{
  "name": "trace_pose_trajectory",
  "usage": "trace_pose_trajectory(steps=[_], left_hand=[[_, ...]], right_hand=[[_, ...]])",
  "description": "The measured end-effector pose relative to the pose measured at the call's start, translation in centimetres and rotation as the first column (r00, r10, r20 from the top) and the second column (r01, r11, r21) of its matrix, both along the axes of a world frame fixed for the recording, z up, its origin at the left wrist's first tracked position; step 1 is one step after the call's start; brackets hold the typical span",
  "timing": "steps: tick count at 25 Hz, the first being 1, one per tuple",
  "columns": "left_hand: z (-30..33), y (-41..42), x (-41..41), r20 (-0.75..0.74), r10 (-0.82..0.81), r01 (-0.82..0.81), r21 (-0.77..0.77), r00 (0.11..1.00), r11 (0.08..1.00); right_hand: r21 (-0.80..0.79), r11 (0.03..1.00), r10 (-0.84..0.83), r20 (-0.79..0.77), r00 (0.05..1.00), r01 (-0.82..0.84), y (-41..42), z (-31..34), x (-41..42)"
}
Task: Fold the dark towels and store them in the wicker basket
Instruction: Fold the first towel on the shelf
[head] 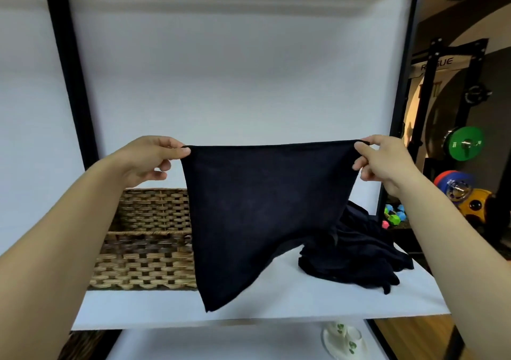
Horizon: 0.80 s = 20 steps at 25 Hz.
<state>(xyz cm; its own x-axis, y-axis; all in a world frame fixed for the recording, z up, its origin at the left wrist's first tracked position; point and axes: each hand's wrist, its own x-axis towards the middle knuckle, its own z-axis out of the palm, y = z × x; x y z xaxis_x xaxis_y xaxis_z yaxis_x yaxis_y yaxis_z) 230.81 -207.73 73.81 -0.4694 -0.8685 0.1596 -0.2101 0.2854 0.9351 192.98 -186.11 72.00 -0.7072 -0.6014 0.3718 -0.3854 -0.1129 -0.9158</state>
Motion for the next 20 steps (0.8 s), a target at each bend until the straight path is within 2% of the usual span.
trace_pose_trajectory(steps=[3, 6, 11, 15, 17, 20], left_hand=[[-0.4, -1.1, -1.4, -0.021, 0.005, -0.004, 0.045, 1.000, 0.999], [-1.2, -2.3, -2.9, -0.013, 0.028, -0.027, 0.094, 1.000, 0.995], [-3.1, -5.3, -7.9, 0.002, 0.102, -0.101, 0.138, 0.995, 0.985], [-0.8, -7.0, -11.2, -0.263, 0.141, -0.129, 0.060, 0.955, 0.990], [-0.1, -6.9, -12.2, -0.324, 0.171, -0.176, 0.015, 0.931, 0.984], [-2.7, -5.5, -13.5, -0.246, 0.182, -0.194, -0.027, 0.952, 0.981]], right_hand=[[-0.069, 0.990, 0.133, 0.246, 0.960, -0.120, -1.1, -0.7, -1.0], [-0.071, 0.972, 0.235, 0.342, 0.910, -0.224, -3.0, -1.7, -3.1], [-0.074, 0.957, 0.288, 0.362, 0.886, -0.281, -8.1, -2.2, -6.7], [-0.232, 0.933, 0.335, 0.292, 0.896, -0.274, -10.7, -0.4, -9.1], [-0.270, 0.931, 0.321, 0.276, 0.906, -0.248, -10.8, 0.3, -9.7], [-0.130, 0.979, 0.191, 0.283, 0.940, -0.160, -10.4, -2.2, -11.0]])
